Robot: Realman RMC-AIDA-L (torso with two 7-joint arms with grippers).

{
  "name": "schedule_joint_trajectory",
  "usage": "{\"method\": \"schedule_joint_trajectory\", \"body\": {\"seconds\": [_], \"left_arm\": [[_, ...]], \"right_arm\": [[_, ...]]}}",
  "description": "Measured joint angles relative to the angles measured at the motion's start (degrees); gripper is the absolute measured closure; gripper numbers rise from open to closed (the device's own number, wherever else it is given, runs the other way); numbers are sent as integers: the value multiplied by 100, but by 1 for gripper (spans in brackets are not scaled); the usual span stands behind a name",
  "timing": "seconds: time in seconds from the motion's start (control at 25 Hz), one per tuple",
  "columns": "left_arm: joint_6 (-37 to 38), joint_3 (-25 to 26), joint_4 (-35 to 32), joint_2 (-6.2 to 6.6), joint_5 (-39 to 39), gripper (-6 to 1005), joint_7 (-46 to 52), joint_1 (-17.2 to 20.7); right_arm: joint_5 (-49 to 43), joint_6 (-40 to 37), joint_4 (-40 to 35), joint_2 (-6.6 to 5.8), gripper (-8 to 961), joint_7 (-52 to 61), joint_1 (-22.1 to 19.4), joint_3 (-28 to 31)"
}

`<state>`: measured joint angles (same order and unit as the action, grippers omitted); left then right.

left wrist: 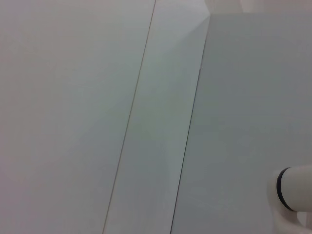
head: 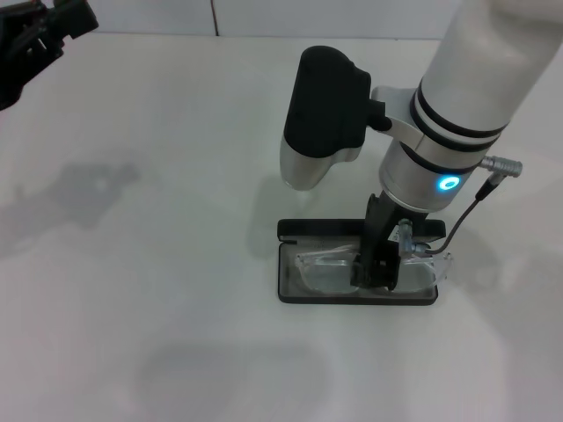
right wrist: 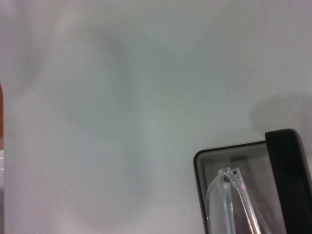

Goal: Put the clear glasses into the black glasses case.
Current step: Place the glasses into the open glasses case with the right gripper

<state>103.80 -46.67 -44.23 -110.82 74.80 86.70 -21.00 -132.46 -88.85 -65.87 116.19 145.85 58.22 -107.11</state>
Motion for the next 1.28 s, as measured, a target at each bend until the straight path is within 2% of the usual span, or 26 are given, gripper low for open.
{"method": "schedule_joint_trajectory", "body": {"seconds": [1.28], "left_arm": [[-1,0,67,-4,50,924,-12,0]], "right_arm": [[37,191,127,0,840,-304,-59,-18]]}}
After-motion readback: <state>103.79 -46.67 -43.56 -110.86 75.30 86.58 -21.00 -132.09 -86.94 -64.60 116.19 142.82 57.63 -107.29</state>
